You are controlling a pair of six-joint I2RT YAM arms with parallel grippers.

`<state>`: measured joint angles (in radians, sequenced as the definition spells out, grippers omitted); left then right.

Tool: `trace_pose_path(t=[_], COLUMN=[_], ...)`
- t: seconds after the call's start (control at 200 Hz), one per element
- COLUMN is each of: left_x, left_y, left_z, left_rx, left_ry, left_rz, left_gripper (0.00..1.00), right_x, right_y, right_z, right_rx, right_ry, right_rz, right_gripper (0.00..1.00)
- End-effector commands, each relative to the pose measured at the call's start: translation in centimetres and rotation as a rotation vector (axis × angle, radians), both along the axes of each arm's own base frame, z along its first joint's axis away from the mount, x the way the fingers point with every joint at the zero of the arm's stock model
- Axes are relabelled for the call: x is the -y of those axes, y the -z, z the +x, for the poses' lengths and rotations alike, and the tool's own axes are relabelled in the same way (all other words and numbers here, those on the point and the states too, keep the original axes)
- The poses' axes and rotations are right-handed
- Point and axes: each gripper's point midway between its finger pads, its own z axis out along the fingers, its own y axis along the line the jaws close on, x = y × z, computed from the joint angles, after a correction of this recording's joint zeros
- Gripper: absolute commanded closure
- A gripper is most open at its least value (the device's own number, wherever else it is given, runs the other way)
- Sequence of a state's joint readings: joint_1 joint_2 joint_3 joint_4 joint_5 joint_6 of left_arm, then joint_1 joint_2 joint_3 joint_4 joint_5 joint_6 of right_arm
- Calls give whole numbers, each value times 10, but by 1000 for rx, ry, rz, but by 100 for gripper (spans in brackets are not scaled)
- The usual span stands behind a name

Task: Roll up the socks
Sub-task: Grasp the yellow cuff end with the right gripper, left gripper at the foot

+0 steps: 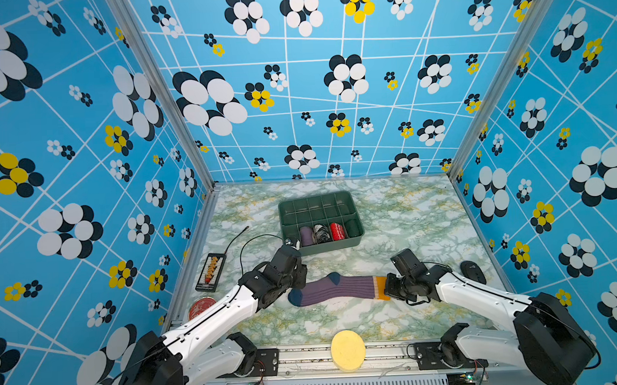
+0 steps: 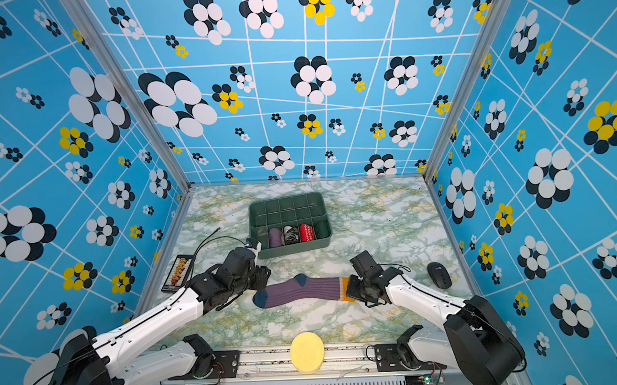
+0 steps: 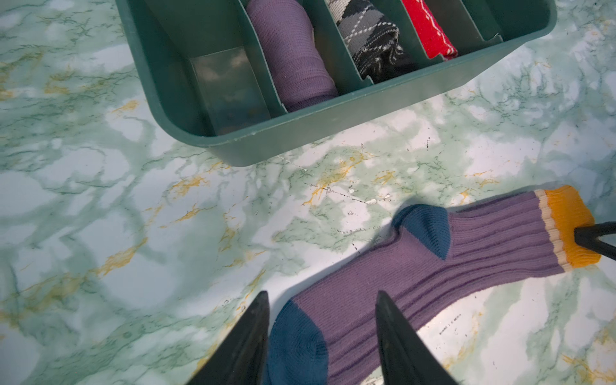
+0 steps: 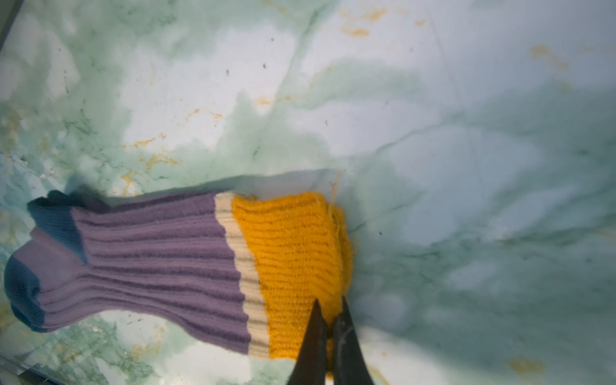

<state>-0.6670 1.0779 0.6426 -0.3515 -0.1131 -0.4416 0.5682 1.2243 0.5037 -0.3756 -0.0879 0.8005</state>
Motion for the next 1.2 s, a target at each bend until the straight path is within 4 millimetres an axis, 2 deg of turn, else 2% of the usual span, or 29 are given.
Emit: trace_pose_path(t=[0.0,0.43,0.63,0.83,1.199], left_x=[1,1,-1,-3,-4], left_y=[-6,-8,-9,-9,-8], left_z=[6,6,4,3,1], left_rx=[18,22,28,30,31], left_ry=[3,1,-1,-6,-3], left_rz=[3,-6,-8,-13,-19], left_gripper=[47,48,48,48,47], right_x=[17,-7,-26,-55,-97], right_y=[9,-30,-41,-52,-50], right_z=[-17,-2,5,10,13], right_rx=[-50,81,112,144,147], right_ry=[-25,-142,-188,-250,-345], right_rz=[-115,-225,-239,-235,-229], right_gripper=[100,100,100,100,100])
